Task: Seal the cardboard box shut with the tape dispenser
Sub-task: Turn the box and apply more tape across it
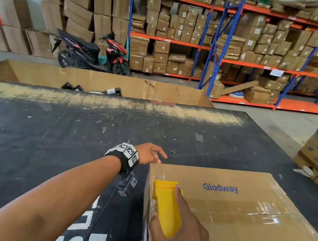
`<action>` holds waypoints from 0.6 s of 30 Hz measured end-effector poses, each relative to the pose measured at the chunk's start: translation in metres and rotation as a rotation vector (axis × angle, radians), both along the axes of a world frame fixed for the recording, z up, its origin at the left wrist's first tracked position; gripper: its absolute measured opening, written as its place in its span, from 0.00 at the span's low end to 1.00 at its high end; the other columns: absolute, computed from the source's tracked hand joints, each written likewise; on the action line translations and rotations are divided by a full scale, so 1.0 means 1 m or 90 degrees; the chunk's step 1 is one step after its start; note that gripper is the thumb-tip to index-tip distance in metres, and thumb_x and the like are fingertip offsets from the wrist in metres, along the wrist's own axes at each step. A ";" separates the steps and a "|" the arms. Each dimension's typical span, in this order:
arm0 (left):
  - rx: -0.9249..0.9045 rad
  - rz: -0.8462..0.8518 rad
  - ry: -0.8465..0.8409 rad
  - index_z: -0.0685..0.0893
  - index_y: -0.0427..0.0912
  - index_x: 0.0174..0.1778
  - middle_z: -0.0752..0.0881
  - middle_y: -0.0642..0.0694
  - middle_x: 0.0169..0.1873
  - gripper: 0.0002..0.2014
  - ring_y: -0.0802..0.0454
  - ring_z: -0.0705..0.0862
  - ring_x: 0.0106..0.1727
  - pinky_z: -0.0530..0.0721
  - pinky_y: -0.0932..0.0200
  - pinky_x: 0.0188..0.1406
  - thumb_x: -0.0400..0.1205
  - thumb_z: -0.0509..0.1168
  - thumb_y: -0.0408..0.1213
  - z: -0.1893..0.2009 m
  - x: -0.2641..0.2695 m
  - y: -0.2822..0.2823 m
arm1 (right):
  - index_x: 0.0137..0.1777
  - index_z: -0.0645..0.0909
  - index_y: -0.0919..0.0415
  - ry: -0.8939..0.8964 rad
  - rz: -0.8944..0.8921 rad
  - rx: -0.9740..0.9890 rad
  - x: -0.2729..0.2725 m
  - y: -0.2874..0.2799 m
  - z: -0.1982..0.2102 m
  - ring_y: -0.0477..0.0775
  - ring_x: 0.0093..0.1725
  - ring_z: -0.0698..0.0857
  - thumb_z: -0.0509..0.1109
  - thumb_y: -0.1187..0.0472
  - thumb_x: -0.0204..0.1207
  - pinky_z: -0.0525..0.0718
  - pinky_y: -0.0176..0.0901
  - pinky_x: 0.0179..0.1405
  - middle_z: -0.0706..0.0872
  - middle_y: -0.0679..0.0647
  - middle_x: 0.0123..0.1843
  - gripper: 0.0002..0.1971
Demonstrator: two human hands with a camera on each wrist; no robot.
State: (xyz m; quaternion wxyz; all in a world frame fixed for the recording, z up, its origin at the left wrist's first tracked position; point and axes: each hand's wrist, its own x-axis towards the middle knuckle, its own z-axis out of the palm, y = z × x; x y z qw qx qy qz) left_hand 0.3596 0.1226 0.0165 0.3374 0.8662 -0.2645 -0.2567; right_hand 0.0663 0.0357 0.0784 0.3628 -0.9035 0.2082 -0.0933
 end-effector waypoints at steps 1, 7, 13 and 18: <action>0.030 -0.003 -0.001 0.85 0.51 0.69 0.93 0.55 0.43 0.22 0.53 0.88 0.56 0.84 0.58 0.54 0.81 0.65 0.30 0.000 0.000 -0.001 | 0.79 0.52 0.20 0.013 0.004 -0.003 0.001 -0.001 0.003 0.48 0.59 0.87 0.63 0.29 0.57 0.80 0.34 0.58 0.88 0.45 0.53 0.45; -0.028 0.042 -0.220 0.88 0.45 0.65 0.90 0.45 0.59 0.19 0.51 0.89 0.60 0.85 0.53 0.67 0.80 0.63 0.26 0.007 -0.010 0.014 | 0.80 0.49 0.20 0.073 0.017 -0.029 0.001 -0.004 0.010 0.46 0.63 0.85 0.68 0.32 0.68 0.78 0.34 0.60 0.86 0.42 0.60 0.42; -0.090 -0.112 -0.301 0.80 0.54 0.77 0.79 0.58 0.78 0.19 0.66 0.76 0.77 0.68 0.68 0.79 0.89 0.60 0.45 -0.017 -0.070 0.039 | 0.80 0.63 0.25 0.042 -0.011 0.009 -0.003 0.003 0.007 0.53 0.59 0.88 0.69 0.33 0.59 0.82 0.46 0.56 0.89 0.48 0.58 0.43; -0.115 -0.075 -0.295 0.74 0.52 0.82 0.72 0.57 0.83 0.22 0.64 0.69 0.83 0.63 0.62 0.85 0.91 0.56 0.46 -0.035 -0.078 0.038 | 0.85 0.54 0.30 0.101 0.038 -0.015 -0.010 0.000 0.015 0.56 0.66 0.83 0.64 0.34 0.73 0.80 0.50 0.62 0.85 0.50 0.66 0.40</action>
